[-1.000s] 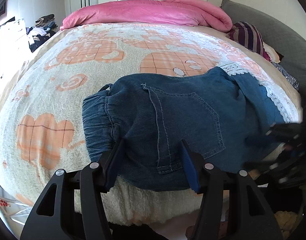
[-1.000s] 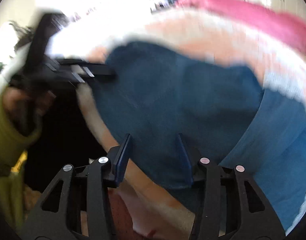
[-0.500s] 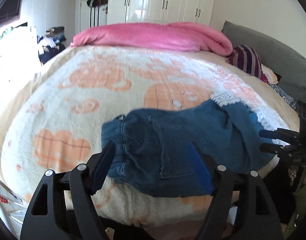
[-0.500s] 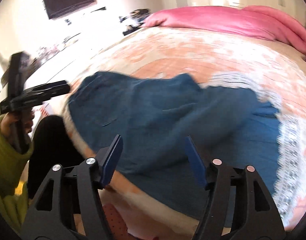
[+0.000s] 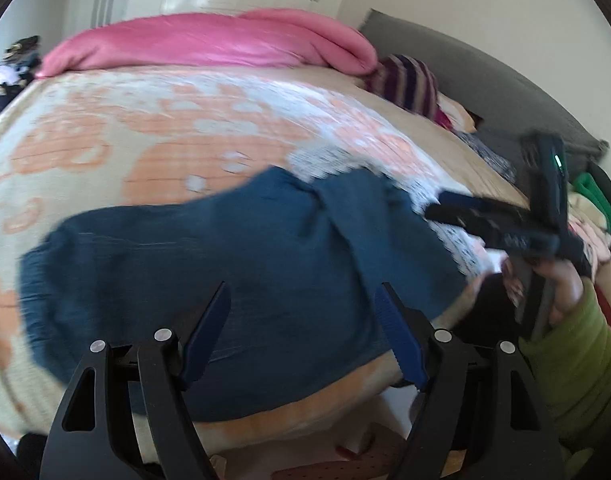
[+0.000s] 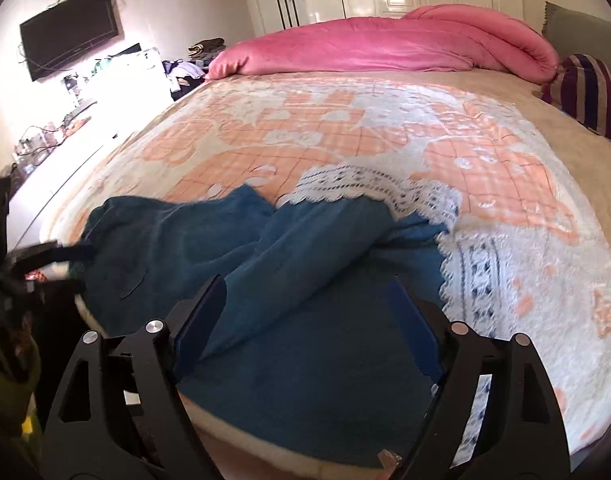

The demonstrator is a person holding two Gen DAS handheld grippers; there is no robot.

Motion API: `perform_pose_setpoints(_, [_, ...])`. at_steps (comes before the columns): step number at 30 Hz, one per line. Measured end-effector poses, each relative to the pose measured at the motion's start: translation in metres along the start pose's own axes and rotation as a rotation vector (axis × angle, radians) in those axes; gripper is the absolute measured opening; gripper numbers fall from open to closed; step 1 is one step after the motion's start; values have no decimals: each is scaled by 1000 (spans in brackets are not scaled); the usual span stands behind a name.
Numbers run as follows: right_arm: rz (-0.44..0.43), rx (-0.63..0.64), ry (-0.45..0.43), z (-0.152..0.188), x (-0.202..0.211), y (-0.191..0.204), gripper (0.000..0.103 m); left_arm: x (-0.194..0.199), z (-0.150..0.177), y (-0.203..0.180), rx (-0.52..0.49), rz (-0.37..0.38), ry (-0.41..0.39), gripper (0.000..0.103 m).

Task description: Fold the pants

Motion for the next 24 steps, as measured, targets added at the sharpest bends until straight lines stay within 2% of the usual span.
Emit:
perform_pose_setpoints(5, [-8,42,26,-18,-19,4,80,-43,13,-33,11,138,113,71])
perform_pose_setpoints(7, [-15,52,42,-25,-28,6,80,-61,14,-41,34,187,150,63])
perform_pose_setpoints(10, [-7,84,58,-39,-45,10,80,-85,12,-48,63,220,187,58])
perform_pose_setpoints(11, [-5,91,62,-43,-49,11,80,-89,10,-48,71,228,190,49])
perform_pose_setpoints(14, [4,109,81,-55,-66,14,80,-104,4,-51,98,247,191,39])
perform_pose_setpoints(17, [18,128,113,-61,-87,14,80,-110,3,-59,125,302,180,25])
perform_pose_setpoints(21, [41,161,174,-66,-116,16,78,-109,9,-71,82,352,145,18])
perform_pose_setpoints(24, [57,179,230,-67,-141,18,67,-108,12,-74,42,352,136,18])
Point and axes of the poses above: each gripper's, at about its wrist camera, not at the fingertips, and x roughly against the way its jaws point, y to its left, z to its underside, the point moved 10 cm from there along -x, roughly the way its jaws point, and after that the axes turned 2 degrees about -z, right-handed, at the moved point
